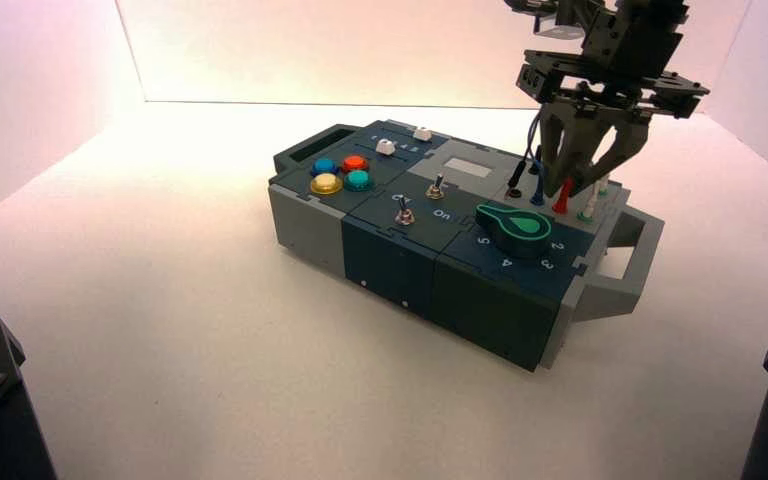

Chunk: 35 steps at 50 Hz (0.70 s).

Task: Pull the red wire.

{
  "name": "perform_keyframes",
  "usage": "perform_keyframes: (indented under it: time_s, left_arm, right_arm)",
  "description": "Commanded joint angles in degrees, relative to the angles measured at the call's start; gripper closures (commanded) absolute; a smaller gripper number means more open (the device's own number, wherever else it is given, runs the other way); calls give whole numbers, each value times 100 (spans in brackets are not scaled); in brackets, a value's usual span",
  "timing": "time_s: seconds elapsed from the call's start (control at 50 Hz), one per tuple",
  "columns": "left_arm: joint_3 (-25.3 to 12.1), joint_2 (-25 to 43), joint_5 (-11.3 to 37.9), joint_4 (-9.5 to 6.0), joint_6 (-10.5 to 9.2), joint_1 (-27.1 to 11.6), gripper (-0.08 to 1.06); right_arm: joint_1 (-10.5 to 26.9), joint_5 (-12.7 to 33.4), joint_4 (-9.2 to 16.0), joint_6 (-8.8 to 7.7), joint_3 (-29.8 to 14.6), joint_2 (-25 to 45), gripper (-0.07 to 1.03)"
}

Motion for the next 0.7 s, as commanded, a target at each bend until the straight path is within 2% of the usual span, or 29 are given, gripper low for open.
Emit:
perform_keyframes:
  time_s: [0.02,0.08,0.28,0.42,0.7]
  left_arm:
    - [-202,62,-62,0,35,-26,101]
    - [-202,62,-62,9,35,-26,101]
    - [-211,79,-62,9,35,-26,101]
    - [-202,88,-62,0,35,-26,101]
    - [-211,105,-70,0,35,-26,101]
  right_arm:
    - [-18,-9,-105,9,-9,-26,96]
    - [-26,18,-149,9,9,-26,99]
    - [-26,105,-193,18,-26,-35,99]
    - [-26,352,-220,26,-229,-202,99]
    - [-26,773,-431,62,-492,-343,99]
